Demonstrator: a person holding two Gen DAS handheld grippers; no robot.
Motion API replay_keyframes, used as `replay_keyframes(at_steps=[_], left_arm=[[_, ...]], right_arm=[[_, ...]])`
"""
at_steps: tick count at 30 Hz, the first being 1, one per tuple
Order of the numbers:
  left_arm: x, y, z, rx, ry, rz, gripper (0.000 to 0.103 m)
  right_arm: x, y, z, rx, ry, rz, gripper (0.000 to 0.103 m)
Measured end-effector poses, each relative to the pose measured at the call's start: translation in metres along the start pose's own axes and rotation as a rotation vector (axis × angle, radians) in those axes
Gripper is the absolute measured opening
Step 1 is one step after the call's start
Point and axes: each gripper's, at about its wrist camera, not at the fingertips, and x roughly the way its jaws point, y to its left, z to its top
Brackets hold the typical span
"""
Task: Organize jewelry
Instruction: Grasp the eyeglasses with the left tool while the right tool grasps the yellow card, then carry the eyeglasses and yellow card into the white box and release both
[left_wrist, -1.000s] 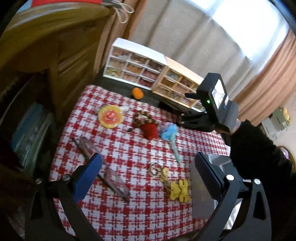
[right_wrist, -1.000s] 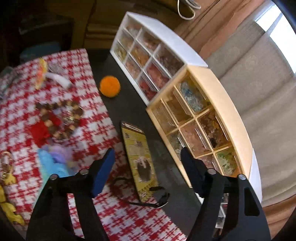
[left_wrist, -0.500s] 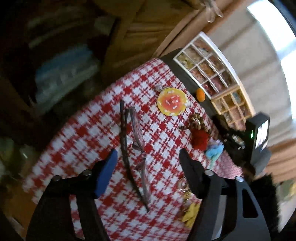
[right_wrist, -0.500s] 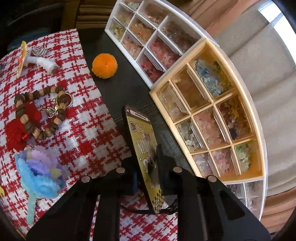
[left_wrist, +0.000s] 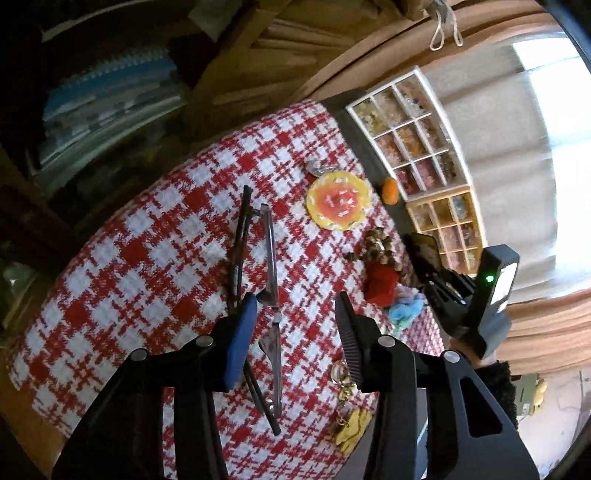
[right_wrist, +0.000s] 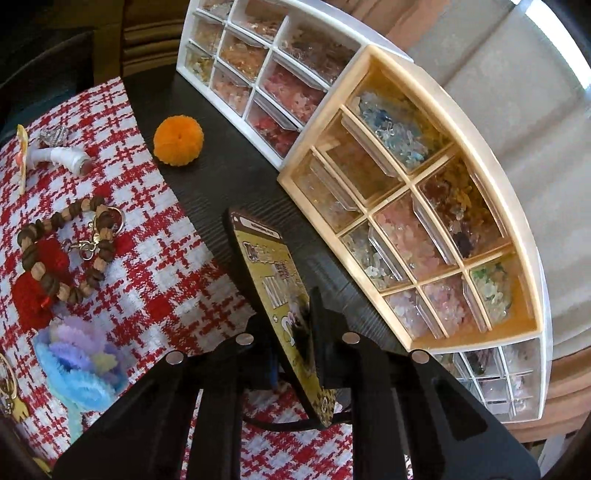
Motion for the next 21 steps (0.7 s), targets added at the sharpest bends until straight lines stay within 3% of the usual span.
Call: replay_keyframes(at_steps=[12, 16, 21], left_arm=[[0.015, -0.006, 0.015, 0.025, -0.031, 0.061, 0.043], [0.02, -0.005, 0.015, 0.056, -0.025, 0.11, 0.015], [0.019, -0.004, 0.015, 0.102, -0.03, 0.111, 0.012]], right_arm=[[0.008, 0.002, 0.002, 0.033, 0.022, -0.034, 0.015], [0.009, 0.011, 0.001, 0.023, 0.038, -0.058, 0.015], [0.007, 0.02, -0.003, 0.052, 0.051, -0.08, 0.013]])
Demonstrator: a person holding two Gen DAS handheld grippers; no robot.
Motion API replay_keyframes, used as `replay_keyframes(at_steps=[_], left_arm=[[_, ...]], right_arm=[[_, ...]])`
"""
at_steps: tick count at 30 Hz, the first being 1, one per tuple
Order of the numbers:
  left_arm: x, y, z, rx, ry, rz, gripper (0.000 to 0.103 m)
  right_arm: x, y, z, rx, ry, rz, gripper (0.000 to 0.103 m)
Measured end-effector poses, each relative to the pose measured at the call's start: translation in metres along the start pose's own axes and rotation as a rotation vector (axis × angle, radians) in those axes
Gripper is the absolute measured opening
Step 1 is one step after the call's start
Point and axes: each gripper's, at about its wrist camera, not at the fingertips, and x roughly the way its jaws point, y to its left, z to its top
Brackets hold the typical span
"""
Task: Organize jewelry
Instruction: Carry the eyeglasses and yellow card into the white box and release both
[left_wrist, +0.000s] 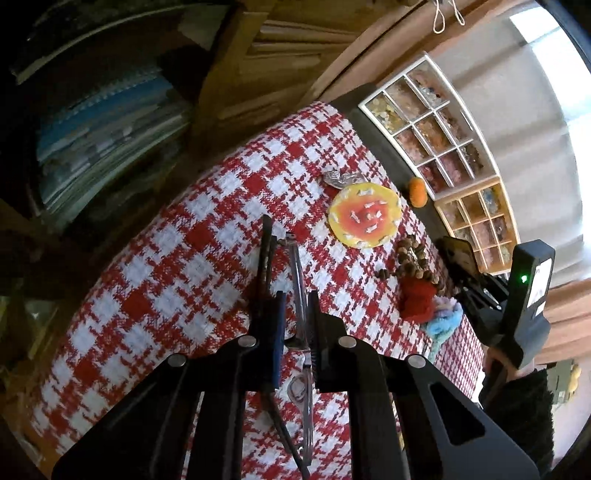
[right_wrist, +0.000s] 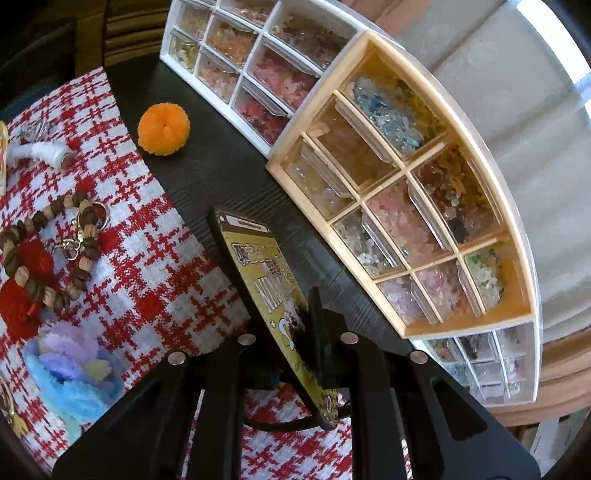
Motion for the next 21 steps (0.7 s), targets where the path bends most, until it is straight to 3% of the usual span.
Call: replay_keyframes(at_steps=[6, 14, 17, 21], left_arm=[[-0.011, -0.007, -0.009, 0.064, -0.04, 0.017, 0.012], [-0.038, -0.024, -0.017, 0.158, -0.139, 0.056, 0.012], [-0.047, -0.033, -0.02, 0.221, -0.205, 0.104, 0.012], [-0.056, -0.035, -0.023, 0.261, -0.233, 0.119, 0.012]], right_arm=[[-0.025, -0.005, -0.01, 0.077, -0.02, -0.002, 0.005], [-0.063, -0.015, -0.023, 0.154, -0.07, 0.035, 0.005], [-0.082, -0.017, -0.03, 0.202, -0.102, 0.083, 0.005], [-0.116, -0.03, -0.039, 0.321, -0.179, 0.196, 0.005]])
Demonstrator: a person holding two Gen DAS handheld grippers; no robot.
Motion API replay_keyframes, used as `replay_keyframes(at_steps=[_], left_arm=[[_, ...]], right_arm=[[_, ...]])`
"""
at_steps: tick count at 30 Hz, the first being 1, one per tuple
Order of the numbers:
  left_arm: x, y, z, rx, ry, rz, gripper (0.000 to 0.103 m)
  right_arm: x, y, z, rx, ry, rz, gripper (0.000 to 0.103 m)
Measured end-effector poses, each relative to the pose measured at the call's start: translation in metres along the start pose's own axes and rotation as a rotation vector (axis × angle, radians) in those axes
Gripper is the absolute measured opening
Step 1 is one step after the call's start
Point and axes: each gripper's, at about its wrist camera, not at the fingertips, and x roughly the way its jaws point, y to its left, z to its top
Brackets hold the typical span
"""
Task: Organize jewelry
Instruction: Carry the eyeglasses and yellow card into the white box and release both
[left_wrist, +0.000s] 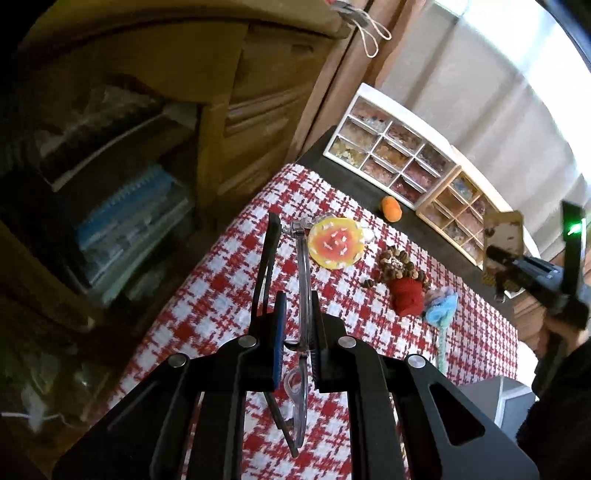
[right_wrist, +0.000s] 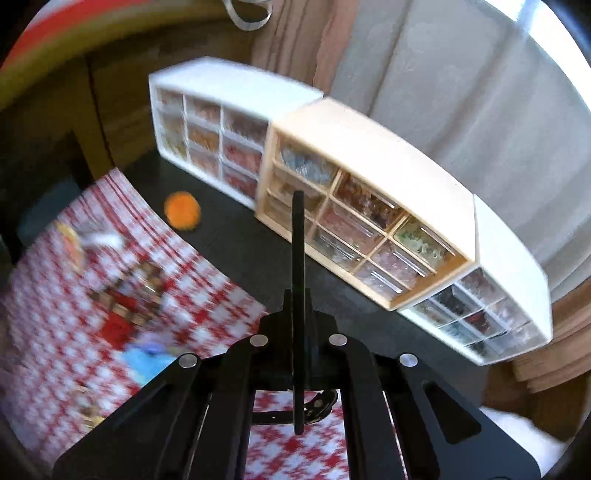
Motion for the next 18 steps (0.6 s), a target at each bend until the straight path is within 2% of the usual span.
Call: replay_keyframes(at_steps=[5, 10, 11, 15, 18], left_arm=[[-0.013, 0.008, 0.0, 0.003, -0.037, 0.003, 0.012], [-0.025, 0.012, 0.004, 0.005, -0.066, 0.009, 0.012], [-0.026, 0.013, 0.004, 0.003, -0.07, 0.009, 0.012], [-0.027, 0.013, 0.006, 0.004, -0.073, 0.005, 0.012], [-0.027, 0.009, 0.006, 0.019, -0.07, 0.002, 0.012]], right_arm=[[-0.046, -0.008, -0.006, 0.067, -0.12, 0.034, 0.005], [-0.089, -0.035, -0.023, 0.179, -0.198, 0.121, 0.005], [-0.09, -0.045, -0.021, 0.201, -0.205, 0.142, 0.005], [-0.104, -0.065, -0.05, 0.298, -0.197, 0.216, 0.005], [-0.111, -0.077, -0.083, 0.398, -0.15, 0.301, 0.005]])
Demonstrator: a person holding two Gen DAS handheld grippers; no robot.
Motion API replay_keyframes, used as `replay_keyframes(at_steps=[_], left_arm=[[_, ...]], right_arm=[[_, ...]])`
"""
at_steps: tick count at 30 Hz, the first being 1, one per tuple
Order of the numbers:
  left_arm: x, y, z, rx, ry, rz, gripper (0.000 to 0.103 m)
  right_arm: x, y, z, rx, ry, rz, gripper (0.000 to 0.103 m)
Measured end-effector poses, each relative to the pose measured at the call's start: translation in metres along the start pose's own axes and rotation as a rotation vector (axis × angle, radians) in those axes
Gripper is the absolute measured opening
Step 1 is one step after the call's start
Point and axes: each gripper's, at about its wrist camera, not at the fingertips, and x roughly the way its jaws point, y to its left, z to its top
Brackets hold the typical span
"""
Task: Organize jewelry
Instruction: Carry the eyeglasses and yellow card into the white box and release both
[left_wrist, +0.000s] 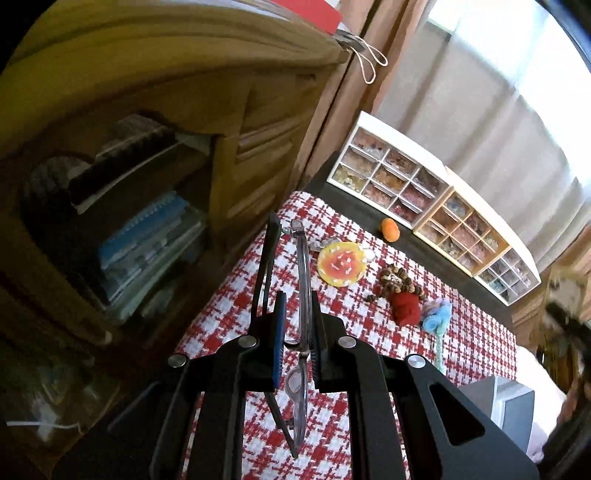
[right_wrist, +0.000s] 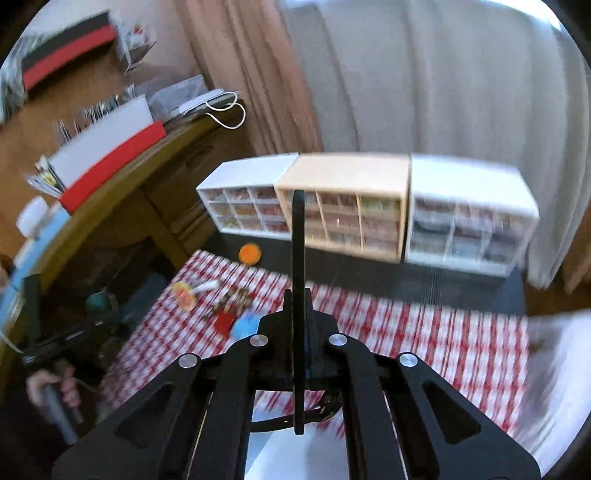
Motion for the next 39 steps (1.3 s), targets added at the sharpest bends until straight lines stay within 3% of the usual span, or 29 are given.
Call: replay_keyframes(at_steps=[3, 10, 15, 23, 28, 30, 33, 37, 39], left_arm=[[0.001, -0.007, 0.0, 0.013, 0.014, -0.029, 0.012], [-0.005, -0.038, 0.0, 0.097, 0.011, -0.098, 0.012], [-0.015, -0.067, 0.005, 0.152, -0.001, -0.183, 0.012], [-0.044, -0.142, 0.001, 0.257, 0.007, -0.377, 0.012], [-0.048, -0.197, -0.022, 0.322, 0.133, -0.532, 0.012], [-0.042, -0.217, -0.039, 0.346, 0.202, -0.559, 0.012], [-0.024, -0.238, -0.066, 0.396, 0.3, -0.569, 0.012], [0.011, -0.244, -0.094, 0.386, 0.448, -0.516, 0.012], [0.021, -0.248, -0.099, 0.407, 0.469, -0.47, 0.012]], right_arm=[[-0.012, -0.016, -0.025, 0.09, 0.048, 0.061, 0.005], [-0.035, -0.044, -0.073, 0.194, 0.173, 0.084, 0.005], [-0.028, -0.06, -0.103, 0.232, 0.292, 0.048, 0.005], [-0.004, -0.071, -0.127, 0.28, 0.381, 0.051, 0.005], [0.009, -0.062, -0.129, 0.262, 0.427, 0.053, 0.005], [0.011, -0.059, -0.129, 0.255, 0.432, 0.034, 0.005], [0.007, -0.061, -0.126, 0.268, 0.42, 0.008, 0.006], [0.001, -0.061, -0.125, 0.256, 0.413, -0.063, 0.007], [-0.001, -0.06, -0.126, 0.261, 0.413, -0.068, 0.007]])
